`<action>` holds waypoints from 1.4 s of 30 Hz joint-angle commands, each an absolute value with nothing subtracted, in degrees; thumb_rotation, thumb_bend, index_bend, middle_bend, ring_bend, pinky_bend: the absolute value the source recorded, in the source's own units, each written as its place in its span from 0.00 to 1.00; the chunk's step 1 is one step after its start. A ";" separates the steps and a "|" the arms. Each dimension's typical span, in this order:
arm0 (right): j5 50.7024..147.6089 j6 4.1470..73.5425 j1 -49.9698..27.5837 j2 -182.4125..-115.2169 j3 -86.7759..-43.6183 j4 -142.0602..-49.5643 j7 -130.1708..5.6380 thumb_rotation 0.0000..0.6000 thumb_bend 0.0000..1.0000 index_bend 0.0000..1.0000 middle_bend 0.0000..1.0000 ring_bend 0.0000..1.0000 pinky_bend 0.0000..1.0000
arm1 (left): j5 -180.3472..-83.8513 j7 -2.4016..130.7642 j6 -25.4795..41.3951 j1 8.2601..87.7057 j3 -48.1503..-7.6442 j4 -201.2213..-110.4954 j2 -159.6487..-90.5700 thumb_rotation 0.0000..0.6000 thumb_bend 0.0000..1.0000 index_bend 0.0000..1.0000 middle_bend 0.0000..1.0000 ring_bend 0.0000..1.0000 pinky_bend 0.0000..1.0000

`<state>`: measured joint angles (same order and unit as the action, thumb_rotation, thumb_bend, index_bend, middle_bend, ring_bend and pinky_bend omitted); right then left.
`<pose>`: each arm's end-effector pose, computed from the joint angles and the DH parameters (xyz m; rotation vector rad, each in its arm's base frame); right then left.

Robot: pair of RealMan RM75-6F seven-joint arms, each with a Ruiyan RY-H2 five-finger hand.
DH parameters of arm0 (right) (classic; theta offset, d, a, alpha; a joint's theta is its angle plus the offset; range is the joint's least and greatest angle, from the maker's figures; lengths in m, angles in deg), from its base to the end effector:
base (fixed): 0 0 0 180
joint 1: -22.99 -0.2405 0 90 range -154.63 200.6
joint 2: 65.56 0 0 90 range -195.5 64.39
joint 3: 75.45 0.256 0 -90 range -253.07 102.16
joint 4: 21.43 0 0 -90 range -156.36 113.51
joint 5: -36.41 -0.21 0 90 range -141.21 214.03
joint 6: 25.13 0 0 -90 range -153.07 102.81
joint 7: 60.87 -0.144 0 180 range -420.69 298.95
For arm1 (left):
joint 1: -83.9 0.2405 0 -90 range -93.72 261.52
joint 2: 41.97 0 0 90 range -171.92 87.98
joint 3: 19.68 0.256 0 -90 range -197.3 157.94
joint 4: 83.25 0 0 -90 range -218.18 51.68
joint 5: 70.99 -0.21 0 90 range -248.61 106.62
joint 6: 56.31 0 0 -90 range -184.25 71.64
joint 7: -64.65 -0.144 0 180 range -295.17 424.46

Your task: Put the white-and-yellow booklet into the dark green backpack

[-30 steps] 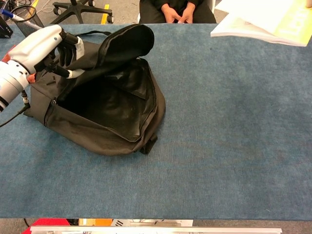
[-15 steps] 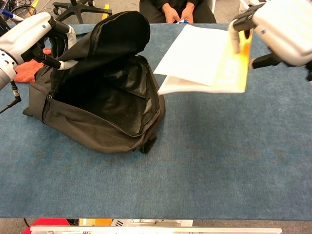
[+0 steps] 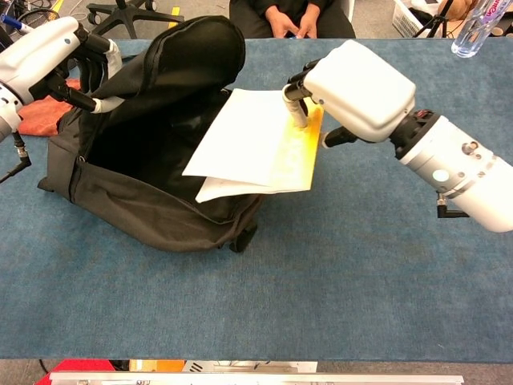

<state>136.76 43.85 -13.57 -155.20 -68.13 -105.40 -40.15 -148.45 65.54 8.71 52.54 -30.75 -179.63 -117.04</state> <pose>-0.1116 -0.2877 -0.0016 2.0102 -0.3063 1.2478 -0.1708 0.3117 0.0714 -1.6662 -1.0772 -1.2504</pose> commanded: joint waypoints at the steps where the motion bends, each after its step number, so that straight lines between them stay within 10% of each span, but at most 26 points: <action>1: 136.92 42.81 -15.70 -158.73 -67.33 -101.80 -38.62 1.00 0.53 0.84 0.63 0.56 0.72 | -148.52 65.40 8.90 52.53 -30.73 -179.86 -116.83 1.00 0.29 0.67 0.70 0.65 0.64; 42: 132.12 39.21 -30.43 -182.89 -64.10 -70.16 -36.64 1.00 0.53 0.84 0.63 0.56 0.72 | -148.97 65.38 9.99 52.63 -29.93 -181.53 -114.22 1.00 0.29 0.67 0.70 0.65 0.64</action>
